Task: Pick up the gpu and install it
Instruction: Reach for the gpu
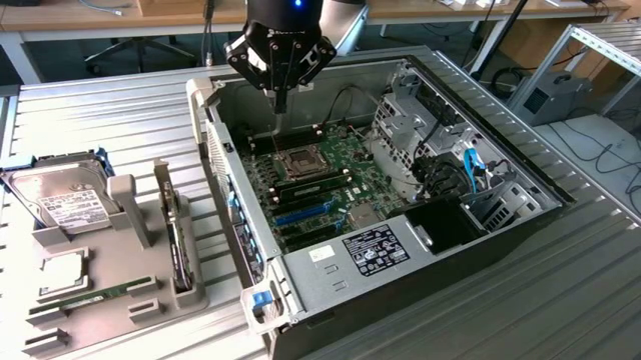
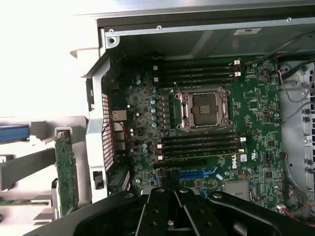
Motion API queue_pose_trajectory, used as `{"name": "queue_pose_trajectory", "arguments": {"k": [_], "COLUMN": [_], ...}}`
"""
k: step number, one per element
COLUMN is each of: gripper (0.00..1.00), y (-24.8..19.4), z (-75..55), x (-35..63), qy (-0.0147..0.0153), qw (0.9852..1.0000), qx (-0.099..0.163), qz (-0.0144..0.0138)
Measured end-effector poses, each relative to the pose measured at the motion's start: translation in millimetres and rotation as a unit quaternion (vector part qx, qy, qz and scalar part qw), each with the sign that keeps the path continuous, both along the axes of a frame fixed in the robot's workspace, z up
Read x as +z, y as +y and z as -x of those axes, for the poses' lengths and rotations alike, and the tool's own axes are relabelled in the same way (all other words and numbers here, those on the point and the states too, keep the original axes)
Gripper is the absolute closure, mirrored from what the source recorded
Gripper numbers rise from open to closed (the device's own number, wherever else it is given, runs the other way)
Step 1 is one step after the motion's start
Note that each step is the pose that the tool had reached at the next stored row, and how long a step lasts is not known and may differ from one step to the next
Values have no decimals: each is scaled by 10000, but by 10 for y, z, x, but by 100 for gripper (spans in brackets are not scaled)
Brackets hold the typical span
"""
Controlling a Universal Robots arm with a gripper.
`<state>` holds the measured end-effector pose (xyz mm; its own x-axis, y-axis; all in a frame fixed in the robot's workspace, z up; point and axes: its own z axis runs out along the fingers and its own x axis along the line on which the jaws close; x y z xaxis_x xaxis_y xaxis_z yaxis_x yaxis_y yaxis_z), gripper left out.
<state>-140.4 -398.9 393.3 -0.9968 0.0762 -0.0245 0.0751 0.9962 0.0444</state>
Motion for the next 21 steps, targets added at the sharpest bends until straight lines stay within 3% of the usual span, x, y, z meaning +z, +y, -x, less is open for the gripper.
{"name": "queue_pose_trajectory", "arguments": {"k": [21], "gripper": [89], "y": [0], "z": [46], "x": [-1], "qy": [0], "qw": [10000], "qx": [0], "qz": [0]}}
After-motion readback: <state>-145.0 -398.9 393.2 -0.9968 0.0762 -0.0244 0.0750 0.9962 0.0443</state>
